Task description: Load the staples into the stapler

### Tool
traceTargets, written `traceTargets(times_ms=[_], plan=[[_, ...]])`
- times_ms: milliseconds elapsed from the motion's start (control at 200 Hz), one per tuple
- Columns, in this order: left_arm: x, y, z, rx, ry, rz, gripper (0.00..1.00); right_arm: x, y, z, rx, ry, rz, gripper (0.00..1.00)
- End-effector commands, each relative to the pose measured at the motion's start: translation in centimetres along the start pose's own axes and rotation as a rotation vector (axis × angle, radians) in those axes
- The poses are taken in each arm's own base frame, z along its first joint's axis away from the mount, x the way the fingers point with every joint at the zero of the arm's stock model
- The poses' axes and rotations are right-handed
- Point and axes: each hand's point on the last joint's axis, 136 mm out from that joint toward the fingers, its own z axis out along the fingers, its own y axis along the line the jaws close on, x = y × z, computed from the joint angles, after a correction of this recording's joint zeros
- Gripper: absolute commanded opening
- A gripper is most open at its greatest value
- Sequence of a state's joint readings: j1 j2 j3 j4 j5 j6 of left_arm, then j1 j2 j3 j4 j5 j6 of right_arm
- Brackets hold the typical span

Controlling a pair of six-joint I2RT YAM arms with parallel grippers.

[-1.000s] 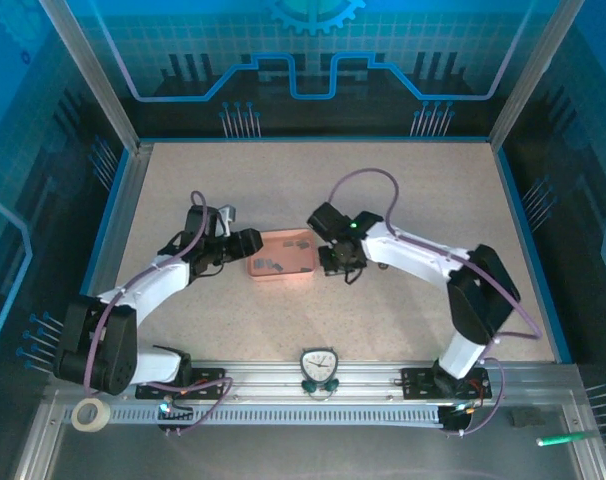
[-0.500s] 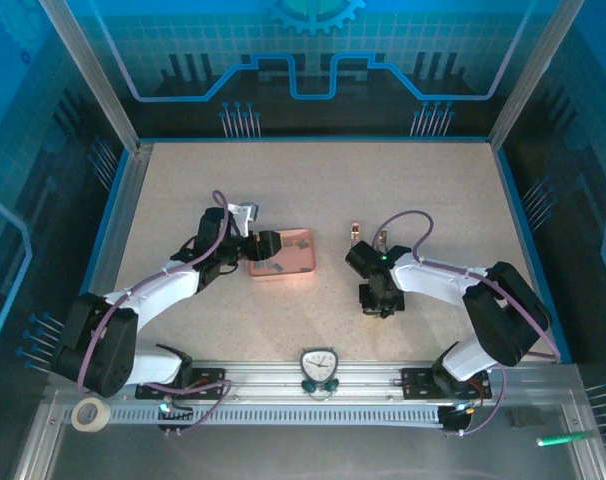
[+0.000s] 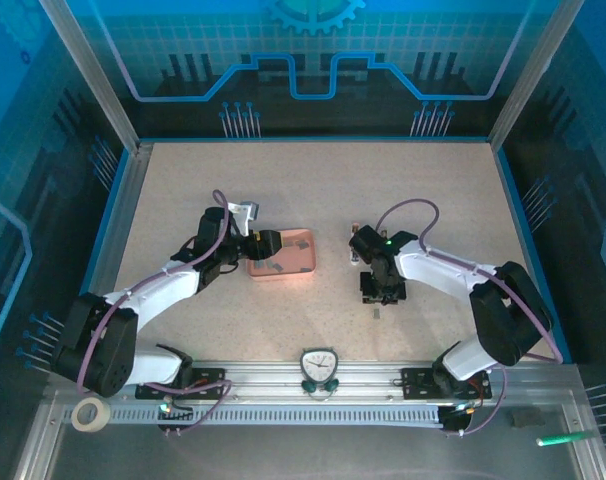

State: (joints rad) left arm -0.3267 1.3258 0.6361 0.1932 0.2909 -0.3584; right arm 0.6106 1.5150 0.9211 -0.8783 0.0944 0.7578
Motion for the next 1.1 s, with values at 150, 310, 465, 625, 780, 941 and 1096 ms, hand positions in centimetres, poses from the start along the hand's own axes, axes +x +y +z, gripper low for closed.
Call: traceTargets(times_ms=[150,310,465,625,780,941,1096], plan=[[0.0,-0.1,0.4,-0.001,-0.002,0.032,0.65,1.5,-0.2,0.0,0.010,0.114,-0.013,0.33],[0.1,0.0,0.4,-0.005,0.002,0.031,0.65,1.5,0.1,1.1,0.007,0.139,-0.012,0.33],[0.2,0.1,0.2,-0.014,0.002,0.037,0.65,1.4,0.1,2.1,0.012,0.146,-0.015,0.31],[0.3,0.2,0.1,-0.022,0.004,0.041,0.65,1.5,0.0,2.8,0.021,0.156,-0.017,0.30],[0.3,0.2,0.1,-0.023,0.004,0.038,0.65,1.5,-0.4,3.2,0.049,0.165,-0.022,0.29],[0.4,0.2,0.2,-0.023,0.008,0.037,0.65,1.5,-0.3,3.0,0.049,0.158,-0.027,0.29],[0.4,0.3,0.2,-0.023,0.009,0.030,0.65,1.4,-0.5,2.0,0.050,0.138,-0.020,0.30]])
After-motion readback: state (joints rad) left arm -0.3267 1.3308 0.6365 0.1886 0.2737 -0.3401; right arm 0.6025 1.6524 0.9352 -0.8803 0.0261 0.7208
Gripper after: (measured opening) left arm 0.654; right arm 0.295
